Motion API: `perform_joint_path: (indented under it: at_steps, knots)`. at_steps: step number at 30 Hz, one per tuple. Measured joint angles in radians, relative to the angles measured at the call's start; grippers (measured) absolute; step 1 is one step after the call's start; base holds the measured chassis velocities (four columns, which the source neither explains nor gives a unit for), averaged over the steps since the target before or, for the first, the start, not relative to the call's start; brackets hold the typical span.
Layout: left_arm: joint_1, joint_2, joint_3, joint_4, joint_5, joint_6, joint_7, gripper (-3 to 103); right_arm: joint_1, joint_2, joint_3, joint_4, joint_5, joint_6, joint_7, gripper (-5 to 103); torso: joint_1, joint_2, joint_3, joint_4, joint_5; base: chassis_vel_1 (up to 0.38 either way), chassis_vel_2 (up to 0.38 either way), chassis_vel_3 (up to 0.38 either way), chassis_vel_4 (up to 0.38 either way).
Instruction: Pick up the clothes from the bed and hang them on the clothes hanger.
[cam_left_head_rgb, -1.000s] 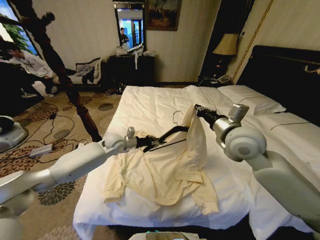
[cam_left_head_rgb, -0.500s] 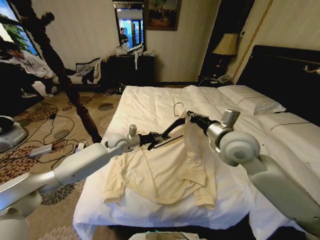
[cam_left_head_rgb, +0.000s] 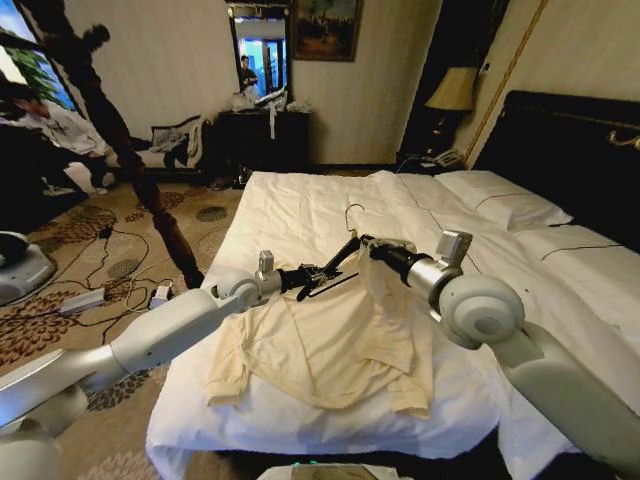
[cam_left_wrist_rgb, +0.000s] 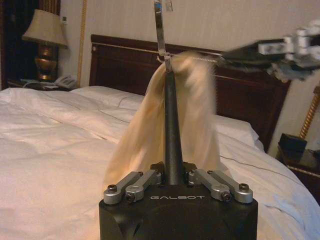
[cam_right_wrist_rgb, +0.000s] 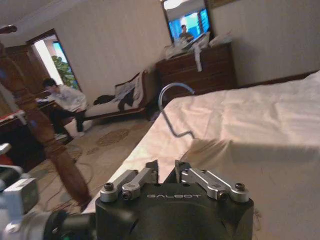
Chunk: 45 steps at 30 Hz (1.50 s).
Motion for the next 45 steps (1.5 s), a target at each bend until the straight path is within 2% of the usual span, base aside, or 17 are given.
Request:
perform_joint_path:
  at_steps: [4,6,8,10,13,15,17,19,21,22,25,26,27,29,30,36,45]
  knots:
    - [0.021,0.013,-0.026,-0.003,-0.002,-0.001,-0.001,16,-0.019,-0.012,0.013,0.023,0.034,-0.016,0.004,37,0.000,0.000,0.000,-0.0001,-0.0001,0.000,0.000,0.000,0.000]
    - [0.026,0.017,-0.031,-0.005,-0.001,-0.001,-0.002,16,-0.024,-0.014,0.018,0.027,0.032,-0.018,0.005,37,0.000,0.000,0.000,-0.0003,-0.0001,0.000,0.000,0.000,0.000]
    - [0.040,0.037,-0.046,-0.016,0.001,-0.002,-0.003,16,-0.033,-0.015,0.025,0.027,-0.003,-0.021,0.007,47,0.000,0.000,0.000,-0.0003,-0.0002,0.000,0.000,0.000,0.000]
    - [0.049,0.066,-0.059,-0.033,0.002,-0.005,-0.003,16,-0.073,-0.028,0.045,0.000,-0.121,-0.020,0.008,58,0.000,0.000,0.000,0.0008,-0.0002,0.000,0.000,0.000,0.000]
    - [0.055,0.086,-0.067,-0.051,0.002,-0.008,-0.001,16,-0.098,-0.038,0.055,-0.021,-0.188,-0.022,0.007,63,0.000,0.000,0.000,0.0000,-0.0001,0.000,0.000,0.000,0.000]
    - [0.072,0.111,-0.082,-0.076,0.001,-0.012,0.004,16,-0.142,-0.053,0.066,-0.048,-0.302,-0.025,-0.001,74,0.000,0.000,0.000,-0.0003,0.0002,0.000,0.000,0.000,0.000]
    - [0.080,0.120,-0.089,-0.086,0.001,-0.013,0.005,16,-0.155,-0.056,0.068,-0.054,-0.333,-0.026,-0.003,80,0.000,0.000,0.000,-0.0003,0.0002,0.000,0.000,0.000,0.000]
    - [0.097,0.142,-0.100,-0.109,0.001,-0.013,0.011,16,-0.186,-0.063,0.070,-0.068,-0.432,-0.028,-0.021,85,0.000,0.000,0.000,0.0001,0.0000,0.000,0.000,0.000,0.000]
    - [0.104,0.162,-0.104,-0.129,0.003,-0.014,0.018,16,-0.217,-0.080,0.070,-0.093,-0.604,-0.020,-0.090,95,0.000,0.000,0.000,0.0005,-0.0001,0.000,0.000,0.000,0.000]
    - [0.104,0.162,-0.104,-0.129,0.003,-0.014,0.018,16,-0.217,-0.080,0.070,-0.093,-0.604,-0.020,-0.090,95,0.000,0.000,0.000,0.0005,-0.0001,0.000,0.000,0.000,0.000]
    - [0.103,0.182,-0.105,-0.153,0.005,-0.014,0.025,16,-0.259,-0.115,0.064,-0.161,-1.008,0.059,-0.258,100,0.000,0.000,0.000,-0.0003,0.0000,0.000,0.000,0.000,0.000]
    - [0.101,0.186,-0.105,-0.159,0.005,-0.014,0.027,16,-0.267,-0.119,0.062,-0.178,-1.103,0.086,-0.301,100,0.000,0.000,0.000,-0.0002,0.0001,0.000,0.000,0.000,0.000]
    - [0.101,0.186,-0.105,-0.159,0.005,-0.014,0.027,16,-0.267,-0.119,0.062,-0.178,-1.103,0.086,-0.301,100,0.000,0.000,0.000,-0.0002,0.0001,0.000,0.000,0.000,0.000]
    - [0.092,0.195,-0.100,-0.175,0.006,-0.014,0.031,16,-0.284,-0.124,0.059,-0.199,-1.249,0.125,-0.368,100,0.000,0.000,0.000,0.0002,0.0001,0.000,0.000,0.000,0.000]
    - [0.085,0.199,-0.093,-0.180,0.009,-0.014,0.034,16,-0.292,-0.127,0.057,-0.199,-1.285,0.134,-0.389,100,0.000,0.000,0.000,0.0003,0.0000,0.000,0.000,0.000,0.000]
    - [0.038,0.211,-0.047,-0.188,0.018,-0.014,0.049,16,-0.331,-0.143,0.056,-0.196,-1.410,0.165,-0.468,100,0.000,0.000,0.000,0.0000,0.0001,0.000,0.000,0.000,0.000]
    - [-0.012,0.210,0.011,-0.208,0.022,-0.012,0.054,16,-0.335,-0.159,0.031,-0.186,-1.445,0.164,-0.516,100,0.000,0.000,0.000,0.0001,0.0000,0.000,0.000,0.000,0.000]
